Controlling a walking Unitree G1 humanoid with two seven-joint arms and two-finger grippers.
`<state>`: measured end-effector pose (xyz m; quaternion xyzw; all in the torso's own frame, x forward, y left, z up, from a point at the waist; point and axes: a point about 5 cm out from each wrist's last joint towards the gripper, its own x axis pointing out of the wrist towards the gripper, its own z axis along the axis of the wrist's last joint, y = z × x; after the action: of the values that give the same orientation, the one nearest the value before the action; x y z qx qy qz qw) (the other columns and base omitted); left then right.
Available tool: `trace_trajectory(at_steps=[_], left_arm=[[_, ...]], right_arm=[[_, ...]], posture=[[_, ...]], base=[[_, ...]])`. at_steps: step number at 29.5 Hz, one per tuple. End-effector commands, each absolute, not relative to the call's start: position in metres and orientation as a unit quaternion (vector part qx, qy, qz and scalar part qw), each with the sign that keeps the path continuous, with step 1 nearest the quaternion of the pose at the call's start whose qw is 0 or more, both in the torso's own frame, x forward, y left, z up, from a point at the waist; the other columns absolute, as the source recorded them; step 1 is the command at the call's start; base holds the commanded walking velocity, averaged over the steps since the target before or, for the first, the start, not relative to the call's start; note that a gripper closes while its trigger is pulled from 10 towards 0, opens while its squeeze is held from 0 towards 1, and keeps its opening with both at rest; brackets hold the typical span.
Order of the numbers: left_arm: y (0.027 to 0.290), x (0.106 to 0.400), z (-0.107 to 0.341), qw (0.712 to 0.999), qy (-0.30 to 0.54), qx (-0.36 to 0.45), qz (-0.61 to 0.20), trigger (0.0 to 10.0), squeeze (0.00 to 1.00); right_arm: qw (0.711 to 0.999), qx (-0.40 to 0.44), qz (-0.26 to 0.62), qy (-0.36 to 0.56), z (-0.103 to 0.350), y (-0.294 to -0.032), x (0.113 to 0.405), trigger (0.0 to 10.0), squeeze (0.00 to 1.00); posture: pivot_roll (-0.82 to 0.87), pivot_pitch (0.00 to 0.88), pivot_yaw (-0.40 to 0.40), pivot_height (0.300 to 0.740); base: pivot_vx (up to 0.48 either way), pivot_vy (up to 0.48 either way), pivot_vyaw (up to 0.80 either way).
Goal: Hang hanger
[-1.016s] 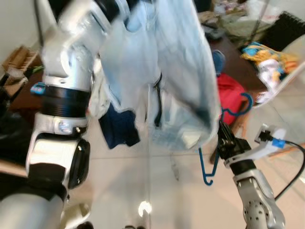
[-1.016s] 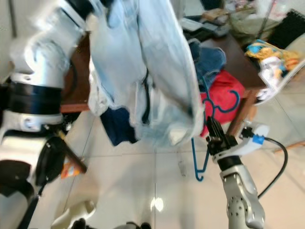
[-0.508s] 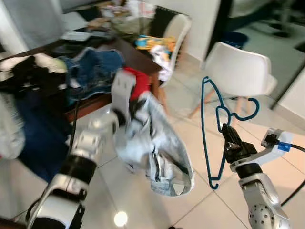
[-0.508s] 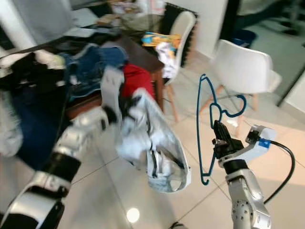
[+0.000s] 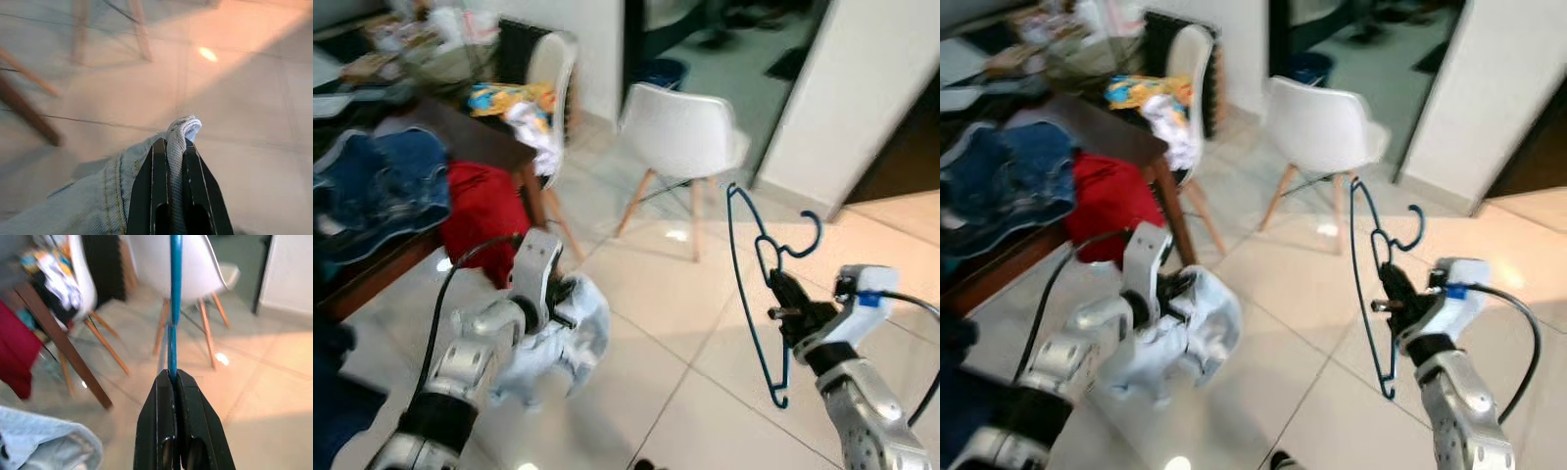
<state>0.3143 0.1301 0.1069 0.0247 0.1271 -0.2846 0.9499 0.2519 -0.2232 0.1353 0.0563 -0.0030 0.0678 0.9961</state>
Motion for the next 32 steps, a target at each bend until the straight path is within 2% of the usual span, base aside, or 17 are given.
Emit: trace_trajectory(at_steps=[1, 4, 8, 14, 19, 32], left_arm=[[0.126, 0.313, 0.112, 0.947, 0.116, 0.015, -0.298, 10.0, 0.00], [0.130, 0.310, 0.112, 0.950, 0.120, -0.047, -0.283, 10.0, 0.00], [0.133, 0.309, 0.114, 0.953, 0.112, -0.087, -0.269, 10.0, 0.00], [0.131, 0.316, 0.121, 0.961, 0.087, -0.081, -0.251, 10.0, 0.00], [0.132, 0.317, 0.121, 0.960, 0.094, -0.102, -0.244, 10.0, 0.00], [0.131, 0.318, 0.120, 0.961, 0.099, -0.099, -0.239, 10.0, 0.00]], right_arm=[[0.996, 0.050, 0.067, 0.015, 0.131, -0.222, 0.250, 10.0, 0.00], [0.996, 0.057, 0.061, 0.024, 0.128, -0.220, 0.244, 10.0, 0.00], [0.996, 0.069, 0.051, 0.027, 0.128, -0.221, 0.243, 10.0, 0.00], [0.996, 0.084, 0.033, 0.025, 0.128, -0.230, 0.246, 10.0, 0.00], [0.996, 0.083, 0.034, 0.028, 0.129, -0.231, 0.248, 10.0, 0.00], [0.995, 0.089, 0.038, 0.030, 0.129, -0.230, 0.252, 10.0, 0.00]], posture=[[0.01, 0.193, 0.016, 0.740], [-0.02, 0.206, 0.018, 0.740], [-0.04, 0.215, 0.021, 0.740], [-0.04, 0.220, 0.007, 0.740], [-0.03, 0.221, -0.002, 0.740], [-0.03, 0.214, -0.001, 0.740]], base=[[0.000, 0.000, -0.80], [0.000, 0.000, -0.80], [0.000, 0.000, -0.80], [0.000, 0.000, -0.80], [0.000, 0.000, -0.80], [0.000, 0.000, -0.80]])
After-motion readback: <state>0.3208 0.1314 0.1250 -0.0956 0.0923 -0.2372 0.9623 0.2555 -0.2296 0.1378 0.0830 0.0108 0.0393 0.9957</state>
